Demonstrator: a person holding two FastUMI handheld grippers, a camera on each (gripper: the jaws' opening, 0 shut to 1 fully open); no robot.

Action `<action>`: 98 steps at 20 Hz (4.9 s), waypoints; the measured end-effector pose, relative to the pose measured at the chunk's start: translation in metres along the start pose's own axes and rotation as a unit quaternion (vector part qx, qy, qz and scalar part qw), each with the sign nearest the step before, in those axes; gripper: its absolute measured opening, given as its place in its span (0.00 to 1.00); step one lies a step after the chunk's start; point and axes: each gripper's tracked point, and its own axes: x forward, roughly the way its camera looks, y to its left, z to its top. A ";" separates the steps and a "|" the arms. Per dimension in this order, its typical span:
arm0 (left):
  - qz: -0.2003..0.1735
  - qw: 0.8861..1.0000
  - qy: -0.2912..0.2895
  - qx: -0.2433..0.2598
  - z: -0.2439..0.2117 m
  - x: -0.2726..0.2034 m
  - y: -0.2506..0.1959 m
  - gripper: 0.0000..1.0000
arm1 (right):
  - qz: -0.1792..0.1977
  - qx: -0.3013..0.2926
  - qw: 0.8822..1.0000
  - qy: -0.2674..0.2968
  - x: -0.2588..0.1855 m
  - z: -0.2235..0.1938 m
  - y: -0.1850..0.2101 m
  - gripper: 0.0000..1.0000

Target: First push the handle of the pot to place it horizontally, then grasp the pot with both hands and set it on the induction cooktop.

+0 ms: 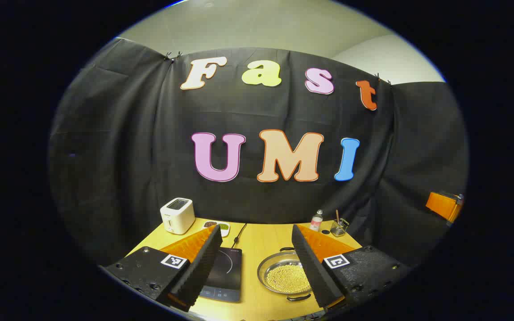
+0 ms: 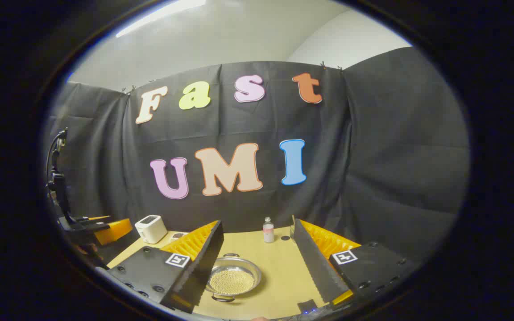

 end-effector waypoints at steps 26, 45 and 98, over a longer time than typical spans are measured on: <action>-0.059 0.998 0.007 0.012 -0.009 0.026 -0.026 0.92 | -0.045 -0.012 0.999 -0.005 -0.019 0.005 0.000 0.92; -0.094 0.995 0.005 0.023 -0.027 0.020 -0.001 0.91 | -0.045 0.024 0.998 0.040 -0.027 -0.054 0.054 0.92; 0.221 0.974 0.051 0.016 -0.063 0.037 0.113 0.95 | 0.162 0.169 0.734 0.637 0.033 -0.454 0.160 0.02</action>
